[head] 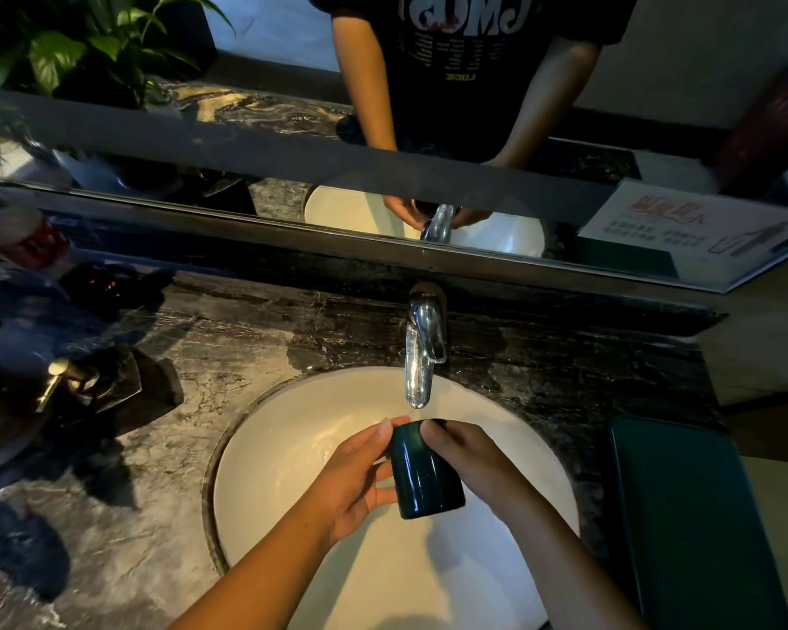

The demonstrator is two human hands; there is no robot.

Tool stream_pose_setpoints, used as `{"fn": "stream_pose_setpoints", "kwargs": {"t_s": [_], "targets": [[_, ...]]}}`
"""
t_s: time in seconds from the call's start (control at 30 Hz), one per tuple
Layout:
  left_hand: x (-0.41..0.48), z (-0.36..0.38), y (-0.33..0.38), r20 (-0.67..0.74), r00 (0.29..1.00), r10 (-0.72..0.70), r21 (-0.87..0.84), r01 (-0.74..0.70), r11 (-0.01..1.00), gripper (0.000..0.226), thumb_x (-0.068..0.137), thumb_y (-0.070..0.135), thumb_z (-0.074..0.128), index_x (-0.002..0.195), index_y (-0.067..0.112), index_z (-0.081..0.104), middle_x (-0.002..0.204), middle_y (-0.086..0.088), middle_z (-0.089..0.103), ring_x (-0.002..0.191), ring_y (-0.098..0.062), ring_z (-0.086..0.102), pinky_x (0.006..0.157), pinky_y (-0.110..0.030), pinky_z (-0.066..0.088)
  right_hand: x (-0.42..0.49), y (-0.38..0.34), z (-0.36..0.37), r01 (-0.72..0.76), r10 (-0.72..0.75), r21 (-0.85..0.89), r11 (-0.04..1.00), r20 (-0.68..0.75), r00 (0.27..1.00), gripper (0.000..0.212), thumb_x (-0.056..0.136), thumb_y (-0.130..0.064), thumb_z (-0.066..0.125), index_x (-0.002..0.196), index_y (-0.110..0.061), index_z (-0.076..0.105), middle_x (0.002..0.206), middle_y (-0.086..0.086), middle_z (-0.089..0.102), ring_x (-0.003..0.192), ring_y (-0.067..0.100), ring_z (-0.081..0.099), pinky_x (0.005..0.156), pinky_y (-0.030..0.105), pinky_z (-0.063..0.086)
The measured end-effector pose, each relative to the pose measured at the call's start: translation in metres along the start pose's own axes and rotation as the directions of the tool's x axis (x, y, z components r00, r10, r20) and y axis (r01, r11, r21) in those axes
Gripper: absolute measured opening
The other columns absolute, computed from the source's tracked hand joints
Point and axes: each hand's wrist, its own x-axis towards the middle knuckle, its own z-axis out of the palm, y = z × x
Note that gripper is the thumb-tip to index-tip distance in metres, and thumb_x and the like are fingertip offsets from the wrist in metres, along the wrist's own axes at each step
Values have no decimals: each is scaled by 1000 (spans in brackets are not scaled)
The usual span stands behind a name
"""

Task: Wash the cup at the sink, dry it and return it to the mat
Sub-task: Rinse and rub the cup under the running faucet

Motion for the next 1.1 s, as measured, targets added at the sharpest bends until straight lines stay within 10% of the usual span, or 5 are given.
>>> {"fn": "stream_pose_setpoints", "kwargs": {"t_s": [0.4,0.53,0.7,1.1], "targets": [[20,-5,-12,-207,969,-134,-60,124,990,47,85,45,68,113,8,73,107,-13,75,99,-29,73,81,-42,62,24,18,17,-188,186,52,981,41,982,76,71,-82,55,114,-22,70,115,5,75,108,20,71,102,44,55],[36,-1,-11,-273,949,-161,-111,135,985,43,100,38,58,125,3,65,124,-22,70,119,-37,65,106,-52,51,44,26,28,-228,231,99,969,-22,973,67,83,-78,52,115,-21,66,114,6,73,105,20,71,98,43,57],[48,9,-8,-296,948,-116,-34,110,993,37,100,43,56,115,12,72,104,-10,78,97,-24,73,79,-37,60,68,33,42,-264,296,192,945,-159,942,52,94,-62,56,124,-19,54,116,7,68,103,22,69,95,45,57],[54,25,-10,-337,939,72,159,-19,987,56,101,53,45,116,5,71,113,-22,75,107,-36,72,97,-52,57,80,31,48,-201,213,73,977,-260,942,37,103,-50,45,117,-19,57,112,9,70,103,28,68,97,50,54]]}}
